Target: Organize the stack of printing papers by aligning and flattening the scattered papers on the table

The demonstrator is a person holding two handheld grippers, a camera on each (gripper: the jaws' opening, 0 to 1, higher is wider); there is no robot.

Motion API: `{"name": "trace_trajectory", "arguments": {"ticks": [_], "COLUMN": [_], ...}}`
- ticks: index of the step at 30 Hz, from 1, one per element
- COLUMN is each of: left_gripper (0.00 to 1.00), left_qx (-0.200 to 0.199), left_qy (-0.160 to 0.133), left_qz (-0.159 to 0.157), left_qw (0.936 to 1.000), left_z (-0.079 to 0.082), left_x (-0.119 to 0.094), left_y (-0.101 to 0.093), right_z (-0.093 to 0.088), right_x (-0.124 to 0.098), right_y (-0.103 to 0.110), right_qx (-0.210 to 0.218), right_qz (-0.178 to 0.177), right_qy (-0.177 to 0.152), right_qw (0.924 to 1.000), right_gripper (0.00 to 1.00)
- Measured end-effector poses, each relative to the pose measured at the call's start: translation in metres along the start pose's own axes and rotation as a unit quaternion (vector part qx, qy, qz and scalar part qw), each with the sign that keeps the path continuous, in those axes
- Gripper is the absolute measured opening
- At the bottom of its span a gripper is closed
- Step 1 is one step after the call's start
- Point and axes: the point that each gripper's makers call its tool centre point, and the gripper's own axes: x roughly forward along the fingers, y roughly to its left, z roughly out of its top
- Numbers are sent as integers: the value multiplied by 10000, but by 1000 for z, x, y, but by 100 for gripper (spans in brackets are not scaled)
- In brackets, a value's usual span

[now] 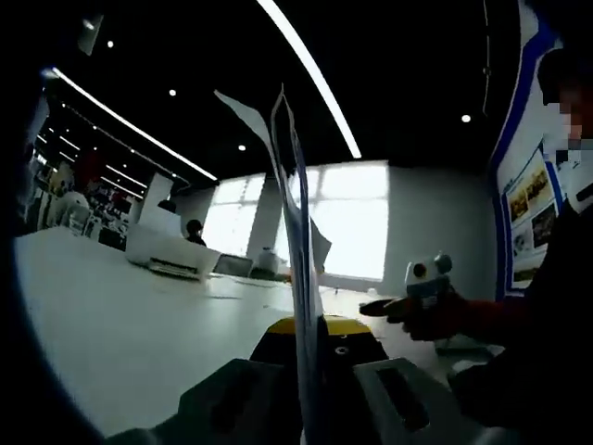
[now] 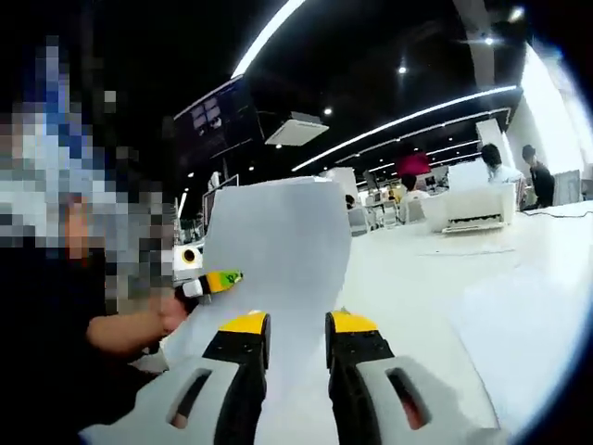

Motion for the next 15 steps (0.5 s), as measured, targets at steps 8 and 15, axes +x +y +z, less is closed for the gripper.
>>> {"name": "trace_trajectory", "arguments": {"ticks": [8, 15], "left_gripper": [6, 6], "left_qx": [-116, -146], "left_qy": [-38, -35], "left_qz": [1, -14], "left_qw": [9999, 9999], "left_z": [1, 0], "left_x": [-2, -2], "left_y": [1, 0], "right_z": [-2, 3], "right_x": [-35, -69], "right_y": [-25, -42], "right_qx": [-182, -230], "right_qz": [-549, -854], "right_qy": [83, 76], "right_qw": [9983, 9961], "right_gripper": [28, 29]}}
